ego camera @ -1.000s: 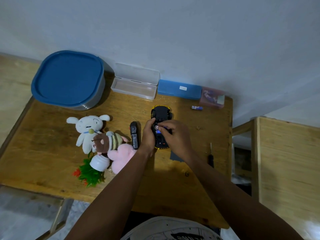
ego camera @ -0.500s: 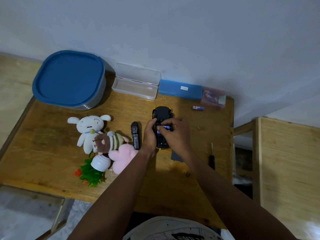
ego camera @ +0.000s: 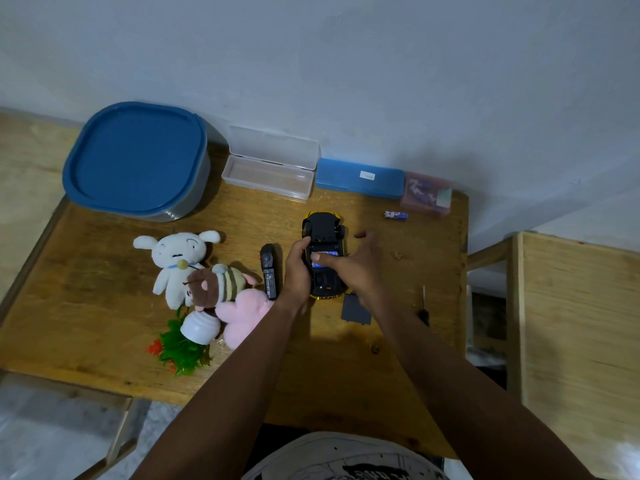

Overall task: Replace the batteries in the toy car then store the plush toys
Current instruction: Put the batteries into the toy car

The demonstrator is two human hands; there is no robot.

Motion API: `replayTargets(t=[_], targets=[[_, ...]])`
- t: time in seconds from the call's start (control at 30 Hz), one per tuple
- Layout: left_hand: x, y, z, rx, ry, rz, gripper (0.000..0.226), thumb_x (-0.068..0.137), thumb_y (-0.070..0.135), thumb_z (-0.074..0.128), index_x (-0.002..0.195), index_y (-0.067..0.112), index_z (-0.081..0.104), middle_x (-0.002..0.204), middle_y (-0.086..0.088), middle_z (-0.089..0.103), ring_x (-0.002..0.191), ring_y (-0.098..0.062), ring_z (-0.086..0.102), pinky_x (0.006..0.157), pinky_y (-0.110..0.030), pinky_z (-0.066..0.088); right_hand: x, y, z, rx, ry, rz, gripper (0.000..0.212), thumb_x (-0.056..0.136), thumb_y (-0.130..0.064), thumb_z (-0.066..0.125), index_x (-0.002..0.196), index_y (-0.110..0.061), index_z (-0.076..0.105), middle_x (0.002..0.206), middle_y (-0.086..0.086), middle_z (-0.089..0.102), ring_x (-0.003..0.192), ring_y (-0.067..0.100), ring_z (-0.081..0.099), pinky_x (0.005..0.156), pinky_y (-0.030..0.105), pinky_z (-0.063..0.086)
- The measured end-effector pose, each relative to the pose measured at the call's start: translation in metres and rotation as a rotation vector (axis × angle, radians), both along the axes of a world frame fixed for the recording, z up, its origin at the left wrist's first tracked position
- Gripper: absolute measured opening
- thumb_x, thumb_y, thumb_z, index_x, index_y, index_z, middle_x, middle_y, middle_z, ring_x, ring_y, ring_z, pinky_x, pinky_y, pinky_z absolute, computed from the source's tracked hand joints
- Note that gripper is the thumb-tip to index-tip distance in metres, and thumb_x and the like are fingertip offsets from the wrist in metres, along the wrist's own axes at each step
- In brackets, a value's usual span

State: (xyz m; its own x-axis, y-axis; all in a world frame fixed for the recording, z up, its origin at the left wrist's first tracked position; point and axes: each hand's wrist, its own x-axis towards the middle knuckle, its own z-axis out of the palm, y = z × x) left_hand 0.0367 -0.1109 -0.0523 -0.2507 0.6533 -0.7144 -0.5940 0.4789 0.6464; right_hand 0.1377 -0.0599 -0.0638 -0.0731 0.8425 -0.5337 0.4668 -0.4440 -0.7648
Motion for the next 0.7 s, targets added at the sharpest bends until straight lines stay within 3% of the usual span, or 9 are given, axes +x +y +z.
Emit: replayTargets(t=[0.1, 0.2, 0.27, 0.4, 0.6, 0.7], targets=[[0.0, 0.0, -0.002, 0.027, -0.028, 0.002, 0.054, 0.102, 0.041, 0.034, 0.128, 0.001, 0.06, 0.101, -0.021, 0.068, 0.082, -0.029, 0.068, 0.068, -0.034, 0.056, 0.008, 0.015, -0.001, 0.139, -0.076, -0.038, 0.066, 0.055, -0.071, 0.073, 0.106, -0.037, 0.046, 0.113, -0.002, 0.055, 0.098, 0.014, 0.058, 0.078, 0.04, 0.056], [-0.003, 0.002, -0.005, 0.053, -0.035, -0.01, 0.055, 0.101, 0.04, 0.034, 0.127, -0.001, 0.06, 0.097, -0.018, 0.068, 0.077, -0.027, 0.069, 0.066, -0.034, 0.057, 0.027, 0.045, 0.002, 0.377, -0.306, 0.029, 0.03, 0.082, -0.047, 0.062, 0.105, -0.029, 0.062, 0.113, 0.002, 0.061, 0.104, 0.019, 0.059, 0.088, 0.041, 0.052], [-0.004, 0.003, -0.005, 0.07, -0.049, -0.025, 0.049, 0.102, 0.038, 0.032, 0.114, 0.003, 0.065, 0.089, -0.014, 0.07, 0.071, -0.023, 0.069, 0.061, -0.031, 0.058, 0.042, 0.064, 0.0, 0.562, -0.508, 0.185, 0.024, 0.092, -0.027, 0.056, 0.112, -0.017, 0.064, 0.119, 0.008, 0.06, 0.11, 0.024, 0.056, 0.09, 0.037, 0.046], [-0.002, 0.003, -0.004, 0.075, -0.054, -0.038, 0.045, 0.101, 0.037, 0.033, 0.107, 0.008, 0.067, 0.084, -0.01, 0.071, 0.07, -0.022, 0.068, 0.062, -0.031, 0.057, 0.059, 0.084, -0.004, 0.636, -0.703, 0.388, 0.021, 0.093, -0.018, 0.052, 0.109, -0.011, 0.064, 0.128, 0.013, 0.056, 0.112, 0.029, 0.055, 0.087, 0.037, 0.045], [-0.002, 0.004, -0.004, 0.09, -0.05, -0.039, 0.044, 0.102, 0.035, 0.032, 0.108, 0.008, 0.066, 0.08, -0.007, 0.074, 0.069, -0.021, 0.069, 0.061, -0.03, 0.058, 0.054, 0.079, -0.005, 0.707, -0.683, 0.434, 0.021, 0.098, -0.016, 0.046, 0.097, -0.008, 0.065, 0.104, 0.012, 0.063, 0.095, 0.025, 0.058, 0.073, 0.028, 0.033], [-0.002, 0.003, -0.005, 0.09, -0.04, -0.038, 0.043, 0.103, 0.035, 0.032, 0.108, 0.008, 0.065, 0.081, -0.008, 0.073, 0.07, -0.021, 0.069, 0.062, -0.03, 0.058, 0.047, 0.068, -0.003, 0.684, -0.537, 0.377, 0.014, 0.097, -0.017, 0.051, 0.094, -0.012, 0.063, 0.091, 0.007, 0.062, 0.085, 0.021, 0.058, 0.069, 0.028, 0.038]])
